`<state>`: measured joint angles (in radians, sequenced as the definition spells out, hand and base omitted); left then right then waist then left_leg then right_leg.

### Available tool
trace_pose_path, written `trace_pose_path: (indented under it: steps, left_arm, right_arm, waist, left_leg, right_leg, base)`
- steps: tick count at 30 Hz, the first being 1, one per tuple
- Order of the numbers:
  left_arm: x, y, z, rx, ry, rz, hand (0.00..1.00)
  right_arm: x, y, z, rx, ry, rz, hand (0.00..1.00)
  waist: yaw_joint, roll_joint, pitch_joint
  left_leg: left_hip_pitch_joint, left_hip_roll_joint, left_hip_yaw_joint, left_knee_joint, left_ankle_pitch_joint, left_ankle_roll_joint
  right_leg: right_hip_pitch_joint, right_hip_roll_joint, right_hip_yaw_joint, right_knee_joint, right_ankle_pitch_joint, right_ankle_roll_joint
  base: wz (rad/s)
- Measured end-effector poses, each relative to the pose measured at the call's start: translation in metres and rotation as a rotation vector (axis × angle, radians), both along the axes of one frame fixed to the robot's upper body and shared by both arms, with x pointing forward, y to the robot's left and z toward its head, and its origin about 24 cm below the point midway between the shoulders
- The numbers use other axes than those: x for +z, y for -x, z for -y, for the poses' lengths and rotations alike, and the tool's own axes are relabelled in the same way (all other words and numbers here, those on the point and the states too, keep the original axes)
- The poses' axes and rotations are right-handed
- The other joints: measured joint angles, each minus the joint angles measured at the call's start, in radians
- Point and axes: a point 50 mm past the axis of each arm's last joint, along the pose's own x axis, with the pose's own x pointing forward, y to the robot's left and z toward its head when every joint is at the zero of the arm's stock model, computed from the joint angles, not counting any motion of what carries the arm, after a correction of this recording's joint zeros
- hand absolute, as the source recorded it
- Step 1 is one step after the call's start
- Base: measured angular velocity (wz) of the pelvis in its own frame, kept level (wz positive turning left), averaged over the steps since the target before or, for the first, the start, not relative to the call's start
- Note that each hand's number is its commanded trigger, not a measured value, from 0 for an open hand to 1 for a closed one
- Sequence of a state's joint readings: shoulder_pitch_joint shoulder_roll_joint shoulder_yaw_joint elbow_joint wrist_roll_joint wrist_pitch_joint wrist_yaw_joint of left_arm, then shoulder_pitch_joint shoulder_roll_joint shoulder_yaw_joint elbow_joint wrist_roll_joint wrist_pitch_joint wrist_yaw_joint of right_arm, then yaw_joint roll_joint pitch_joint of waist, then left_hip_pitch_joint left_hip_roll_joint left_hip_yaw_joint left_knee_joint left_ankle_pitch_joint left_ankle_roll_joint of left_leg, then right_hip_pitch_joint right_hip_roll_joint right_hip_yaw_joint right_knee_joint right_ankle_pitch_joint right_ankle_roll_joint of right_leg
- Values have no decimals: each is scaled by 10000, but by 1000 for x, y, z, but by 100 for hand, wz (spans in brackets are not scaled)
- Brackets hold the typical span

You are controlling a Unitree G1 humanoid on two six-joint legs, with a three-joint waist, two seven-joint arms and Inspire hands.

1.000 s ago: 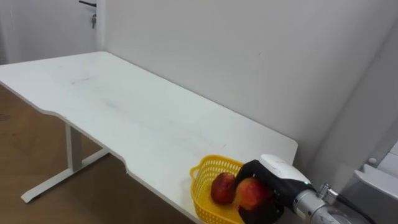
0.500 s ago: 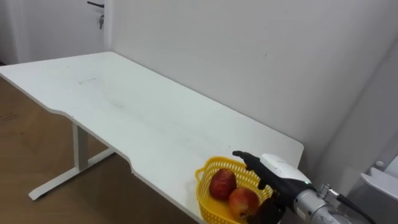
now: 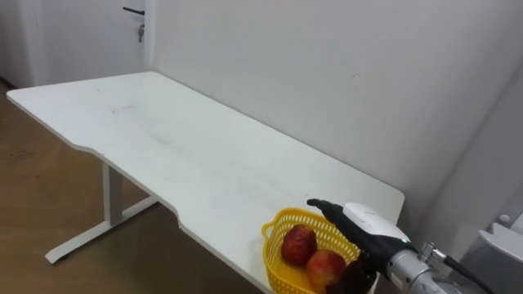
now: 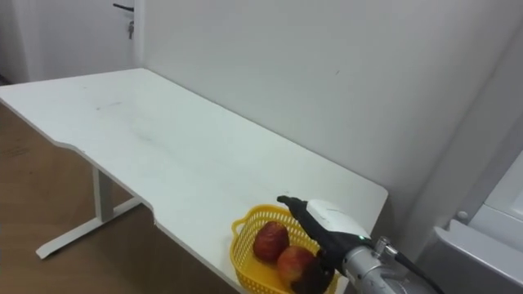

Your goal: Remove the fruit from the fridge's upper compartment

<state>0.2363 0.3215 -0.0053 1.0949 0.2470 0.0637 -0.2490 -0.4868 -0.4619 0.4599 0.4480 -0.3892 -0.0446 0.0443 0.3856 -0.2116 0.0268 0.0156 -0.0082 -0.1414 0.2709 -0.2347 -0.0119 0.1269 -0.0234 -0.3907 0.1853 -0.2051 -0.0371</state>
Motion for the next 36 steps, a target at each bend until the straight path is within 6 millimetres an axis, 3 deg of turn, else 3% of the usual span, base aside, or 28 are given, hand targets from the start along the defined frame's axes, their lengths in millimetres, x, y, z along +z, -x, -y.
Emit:
trace_pose_path:
  steps: [7,12,15,19,22,23,27,28,36]
  left_arm:
    - [0,2,1,30,13,-53,0]
    - [-2,8,6,155,42,-139,0]
    - [-4,11,10,232,-43,-214,0]
    - [-6,16,17,348,-32,-256,0]
    - [-7,21,19,375,35,-364,0]
    - [-7,22,19,390,29,-373,0]
    - [-7,25,20,485,77,-336,0]
    - [-7,27,20,480,95,-342,0]
    - [-7,33,25,520,82,-218,0]
  right_arm:
    - [-2,0,3,-215,-415,-213,0]
    - [14,-4,6,-417,-930,443,0]
    - [27,-5,8,-740,-1509,1254,0]
    - [41,-3,2,-631,-2196,2006,0]
    - [68,3,-5,-150,-2716,3201,0]
    - [78,6,-4,-127,-3023,3755,0]
    - [102,14,-3,-49,-3959,4924,0]
    - [106,17,-3,22,-4189,5216,0]
    - [125,48,15,-312,-5608,6697,0]
  waist:
    - [-119,-6,-5]
    - [-399,63,-24]
    - [-550,185,-95]
    - [-781,502,-235]
    - [-1094,707,-216]
    - [-1174,816,-155]
    - [-1501,971,-183]
    - [-1582,1032,-157]
    - [-2372,1338,-288]
  left_leg:
    - [-70,-29,2,46,-1,5]
    - [-77,-39,20,39,3,12]
    - [-40,-35,26,41,4,14]
    - [140,-14,241,-35,6,17]
    - [165,-10,280,-18,14,30]
    - [252,-8,298,-9,14,30]
    - [439,29,461,-10,14,30]
    - [502,50,568,-30,14,31]
    - [840,166,1216,-344,-28,88]
  right_leg:
    - [-51,-30,8,6,-2,4]
    - [-73,-39,67,4,1,9]
    - [-37,-32,70,-1,4,14]
    - [52,-13,309,-2,2,17]
    - [60,-16,351,17,2,17]
    - [126,-19,372,18,2,17]
    - [189,-16,505,31,3,17]
    - [238,-10,595,52,3,17]
    - [169,46,1161,9,8,34]
  base:
    - [0]
    - [-1]
    - [0]
    - [-11]
    - [-5]
    - [-3]
    - [-12]
    - [-15]
    - [-24]
